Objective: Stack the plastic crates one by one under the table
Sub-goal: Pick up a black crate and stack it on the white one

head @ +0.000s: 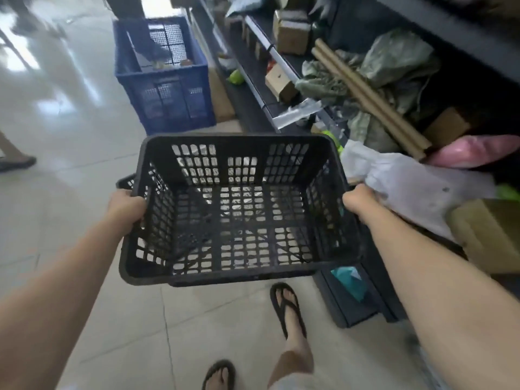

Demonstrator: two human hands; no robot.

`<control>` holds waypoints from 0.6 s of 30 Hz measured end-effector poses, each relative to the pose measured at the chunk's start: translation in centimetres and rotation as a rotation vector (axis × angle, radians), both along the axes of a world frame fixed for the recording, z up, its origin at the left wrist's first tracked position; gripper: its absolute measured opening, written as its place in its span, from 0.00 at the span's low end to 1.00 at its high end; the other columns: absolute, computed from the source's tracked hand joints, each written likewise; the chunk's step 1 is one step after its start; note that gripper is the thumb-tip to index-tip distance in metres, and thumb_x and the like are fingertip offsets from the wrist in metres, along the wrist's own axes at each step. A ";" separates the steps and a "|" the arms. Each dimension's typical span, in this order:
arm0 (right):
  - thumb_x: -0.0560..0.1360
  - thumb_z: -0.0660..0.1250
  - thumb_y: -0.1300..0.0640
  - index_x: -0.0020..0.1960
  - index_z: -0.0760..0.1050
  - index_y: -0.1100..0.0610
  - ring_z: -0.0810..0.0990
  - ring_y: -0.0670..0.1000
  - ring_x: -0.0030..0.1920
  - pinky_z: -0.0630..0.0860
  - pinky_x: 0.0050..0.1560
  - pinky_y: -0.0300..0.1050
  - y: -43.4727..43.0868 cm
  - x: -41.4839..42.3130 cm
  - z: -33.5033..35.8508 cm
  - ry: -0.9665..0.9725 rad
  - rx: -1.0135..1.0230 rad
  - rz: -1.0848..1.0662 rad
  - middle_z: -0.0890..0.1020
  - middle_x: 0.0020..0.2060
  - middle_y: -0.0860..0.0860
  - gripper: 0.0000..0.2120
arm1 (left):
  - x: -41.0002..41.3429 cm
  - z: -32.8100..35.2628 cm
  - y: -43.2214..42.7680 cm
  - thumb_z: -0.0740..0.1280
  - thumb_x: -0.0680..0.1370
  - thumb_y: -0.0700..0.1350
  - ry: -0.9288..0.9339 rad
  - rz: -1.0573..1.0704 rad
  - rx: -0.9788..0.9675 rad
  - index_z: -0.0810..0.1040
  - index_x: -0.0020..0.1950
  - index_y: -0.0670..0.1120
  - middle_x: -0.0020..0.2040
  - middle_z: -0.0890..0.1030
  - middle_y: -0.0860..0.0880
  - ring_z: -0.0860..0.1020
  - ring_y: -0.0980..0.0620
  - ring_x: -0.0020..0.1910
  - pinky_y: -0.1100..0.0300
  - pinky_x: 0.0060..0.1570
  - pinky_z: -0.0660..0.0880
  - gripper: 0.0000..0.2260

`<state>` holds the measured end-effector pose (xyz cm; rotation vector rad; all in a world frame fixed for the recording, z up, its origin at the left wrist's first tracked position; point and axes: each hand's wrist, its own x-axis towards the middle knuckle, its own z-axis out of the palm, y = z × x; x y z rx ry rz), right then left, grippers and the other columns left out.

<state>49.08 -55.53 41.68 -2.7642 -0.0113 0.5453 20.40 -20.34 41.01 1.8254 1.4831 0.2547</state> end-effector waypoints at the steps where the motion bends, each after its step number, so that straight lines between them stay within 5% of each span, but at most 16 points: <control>1: 0.75 0.61 0.60 0.67 0.69 0.66 0.74 0.66 0.62 0.74 0.60 0.52 -1.8 -1.9 0.8 -0.014 -0.013 -0.012 0.74 0.64 0.65 0.22 | -0.6 1.1 -0.5 0.61 0.70 0.30 -0.019 -0.044 0.016 0.79 0.45 0.37 0.38 0.77 0.39 0.78 0.41 0.40 0.53 0.41 0.75 0.09; 5: 0.76 0.61 0.61 0.54 0.73 0.67 0.78 0.63 0.46 0.73 0.42 0.48 -9.6 -10.2 3.5 -0.006 -0.013 -0.088 0.77 0.56 0.65 0.11 | -3.6 4.9 -4.6 0.62 0.70 0.32 -0.055 -0.218 0.071 0.79 0.45 0.41 0.30 0.74 0.45 0.74 0.46 0.31 0.55 0.40 0.73 0.09; 7: 0.76 0.60 0.62 0.56 0.73 0.68 0.77 0.60 0.39 0.71 0.36 0.46 -13.7 -14.1 4.7 0.010 -0.012 -0.137 0.79 0.48 0.62 0.12 | -5.0 6.2 -7.0 0.63 0.71 0.33 -0.053 -0.296 0.071 0.79 0.46 0.41 0.31 0.75 0.45 0.74 0.47 0.30 0.56 0.40 0.72 0.08; 9: 0.77 0.59 0.61 0.59 0.72 0.67 0.77 0.59 0.38 0.70 0.37 0.46 -17.9 -17.8 5.6 0.022 0.010 -0.205 0.76 0.41 0.58 0.14 | -6.1 7.3 -10.0 0.63 0.70 0.33 -0.037 -0.380 0.076 0.79 0.46 0.39 0.33 0.76 0.42 0.75 0.45 0.32 0.55 0.38 0.73 0.08; 12: 0.78 0.58 0.60 0.60 0.71 0.66 0.75 0.59 0.43 0.70 0.37 0.46 -25.5 -23.7 6.5 0.048 0.016 -0.279 0.77 0.52 0.61 0.13 | -7.3 8.2 -16.3 0.62 0.70 0.32 -0.012 -0.488 0.078 0.79 0.47 0.37 0.36 0.78 0.38 0.77 0.42 0.34 0.53 0.37 0.76 0.09; 15: 0.79 0.57 0.61 0.62 0.73 0.68 0.71 0.56 0.33 0.67 0.32 0.46 -34.3 -30.4 6.7 0.042 -0.006 -0.357 0.74 0.36 0.58 0.15 | -8.4 8.0 -24.1 0.62 0.71 0.32 -0.020 -0.573 0.055 0.77 0.45 0.33 0.30 0.74 0.40 0.74 0.45 0.28 0.56 0.29 0.75 0.07; 18: 0.79 0.57 0.61 0.64 0.72 0.64 0.78 0.62 0.46 0.76 0.45 0.50 -43.7 -37.6 6.7 0.033 0.003 -0.479 0.79 0.52 0.64 0.15 | -9.7 7.1 -32.7 0.62 0.71 0.32 -0.057 -0.675 0.026 0.78 0.45 0.31 0.33 0.78 0.36 0.76 0.43 0.28 0.55 0.28 0.77 0.08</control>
